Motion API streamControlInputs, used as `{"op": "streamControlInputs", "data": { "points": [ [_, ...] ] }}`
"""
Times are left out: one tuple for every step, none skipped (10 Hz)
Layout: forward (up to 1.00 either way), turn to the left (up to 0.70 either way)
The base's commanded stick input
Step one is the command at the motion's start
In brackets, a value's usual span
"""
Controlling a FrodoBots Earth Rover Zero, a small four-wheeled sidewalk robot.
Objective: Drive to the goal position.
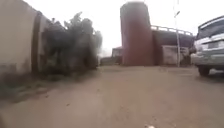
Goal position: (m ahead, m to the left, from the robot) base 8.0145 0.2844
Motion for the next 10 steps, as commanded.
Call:
{"op": "streamControlInputs", "data": {
  "points": [
    [0.85, 0.01],
    [0.85, 0.01],
    [0.85, 0.01],
    [0.85, 0.01],
    [0.85, 0.01],
    [0.85, 0.01],
    [0.85, 0.01],
    [0.85, 0.01],
    [0.85, 0.01],
    [0.85, 0.01]
  ]
}}
